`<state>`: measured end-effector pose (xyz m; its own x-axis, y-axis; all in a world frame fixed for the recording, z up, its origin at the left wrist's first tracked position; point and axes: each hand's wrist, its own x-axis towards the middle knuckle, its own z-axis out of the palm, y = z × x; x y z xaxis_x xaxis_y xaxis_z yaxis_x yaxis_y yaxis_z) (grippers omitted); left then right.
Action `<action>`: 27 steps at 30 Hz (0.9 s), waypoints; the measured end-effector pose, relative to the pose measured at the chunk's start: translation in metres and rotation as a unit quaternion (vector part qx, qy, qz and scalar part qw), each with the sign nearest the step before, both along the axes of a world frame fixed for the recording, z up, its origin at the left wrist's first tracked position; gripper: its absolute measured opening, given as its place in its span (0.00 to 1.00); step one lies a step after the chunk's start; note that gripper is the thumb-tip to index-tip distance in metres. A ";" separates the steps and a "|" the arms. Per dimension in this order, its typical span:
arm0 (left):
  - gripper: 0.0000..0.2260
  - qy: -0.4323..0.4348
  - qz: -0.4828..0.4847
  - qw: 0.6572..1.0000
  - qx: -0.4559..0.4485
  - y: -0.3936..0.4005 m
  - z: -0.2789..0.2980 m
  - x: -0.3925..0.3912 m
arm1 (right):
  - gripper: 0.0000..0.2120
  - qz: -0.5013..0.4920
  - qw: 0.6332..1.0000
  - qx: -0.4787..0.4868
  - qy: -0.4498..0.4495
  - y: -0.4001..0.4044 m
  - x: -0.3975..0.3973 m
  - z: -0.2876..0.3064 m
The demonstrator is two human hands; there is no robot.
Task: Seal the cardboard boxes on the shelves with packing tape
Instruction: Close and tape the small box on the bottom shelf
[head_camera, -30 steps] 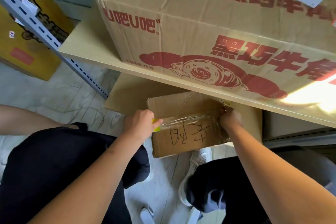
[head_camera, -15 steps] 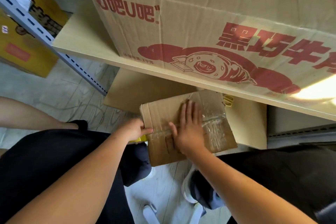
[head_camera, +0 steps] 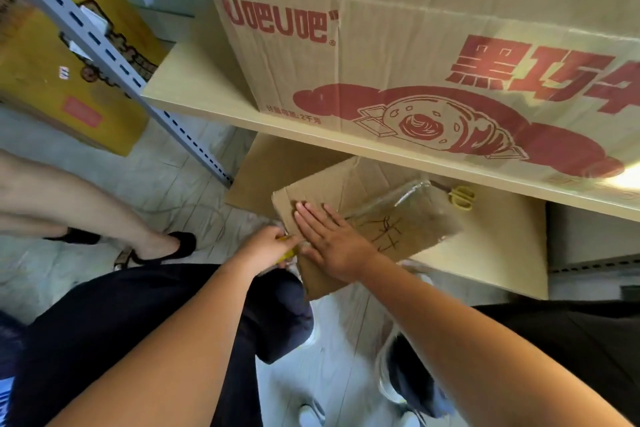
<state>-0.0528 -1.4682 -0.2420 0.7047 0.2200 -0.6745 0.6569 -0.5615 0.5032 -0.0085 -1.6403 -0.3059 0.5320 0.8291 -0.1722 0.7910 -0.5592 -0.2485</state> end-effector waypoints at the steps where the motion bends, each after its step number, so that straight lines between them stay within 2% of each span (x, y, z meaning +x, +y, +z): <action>1: 0.14 -0.006 0.032 0.999 -0.039 -0.002 0.000 -0.001 | 0.32 0.029 1.000 -0.008 0.004 0.002 0.012 0.006; 3: 0.16 -0.025 0.082 0.993 -0.080 -0.007 -0.003 -0.001 | 0.37 0.057 0.998 -0.009 0.003 0.005 0.033 0.022; 4: 0.18 -0.037 0.097 0.991 -0.079 -0.009 -0.007 0.000 | 0.36 0.044 0.999 -0.007 0.005 0.004 0.042 0.037; 6: 0.20 -0.054 0.115 0.989 -0.070 -0.011 -0.016 0.006 | 0.30 -0.068 0.996 0.046 -0.038 -0.018 0.057 0.055; 7: 0.20 -0.052 0.119 0.990 -0.064 -0.011 -0.019 0.010 | 0.27 -0.181 0.976 0.102 -0.066 -0.038 0.064 0.057; 8: 0.20 -0.051 0.121 0.989 -0.063 -0.012 -0.021 0.015 | 0.22 -0.310 0.932 0.161 -0.096 -0.065 0.073 0.055; 9: 0.20 -0.055 0.124 0.989 -0.058 -0.011 -0.023 0.020 | 0.18 -0.431 0.873 0.201 -0.109 -0.097 0.084 0.043; 11: 0.20 -0.070 0.123 0.989 -0.043 -0.013 -0.024 0.030 | 0.18 -0.603 0.778 0.177 -0.021 -0.154 0.101 0.014; 12: 0.20 -0.076 0.120 0.989 -0.038 -0.014 -0.027 0.034 | 0.20 -0.636 0.760 0.129 0.042 -0.176 0.107 -0.001; 14: 0.21 -0.088 0.115 0.989 -0.030 -0.014 -0.029 0.039 | 0.22 -0.631 0.761 0.053 0.139 -0.199 0.120 -0.031; 15: 0.22 -0.090 0.117 0.988 -0.035 -0.013 -0.030 0.041 | 0.21 -0.620 0.766 0.044 0.164 -0.202 0.122 -0.044; 18: 0.24 -0.078 0.108 0.989 -0.058 -0.012 -0.035 0.040 | 0.17 -0.615 0.763 0.082 0.183 -0.208 0.133 -0.076; 21: 0.23 -0.055 0.102 0.992 -0.057 -0.013 -0.041 0.035 | 0.17 -0.632 0.753 0.059 0.172 -0.205 0.137 -0.094; 24: 0.25 -0.037 0.114 0.989 -0.088 -0.015 -0.046 0.033 | 0.13 -0.664 0.738 0.008 0.122 -0.207 0.136 -0.094; 27: 0.23 -0.036 0.124 0.988 -0.082 -0.019 -0.040 0.033 | 0.12 -0.675 0.733 -0.015 0.086 -0.214 0.128 -0.098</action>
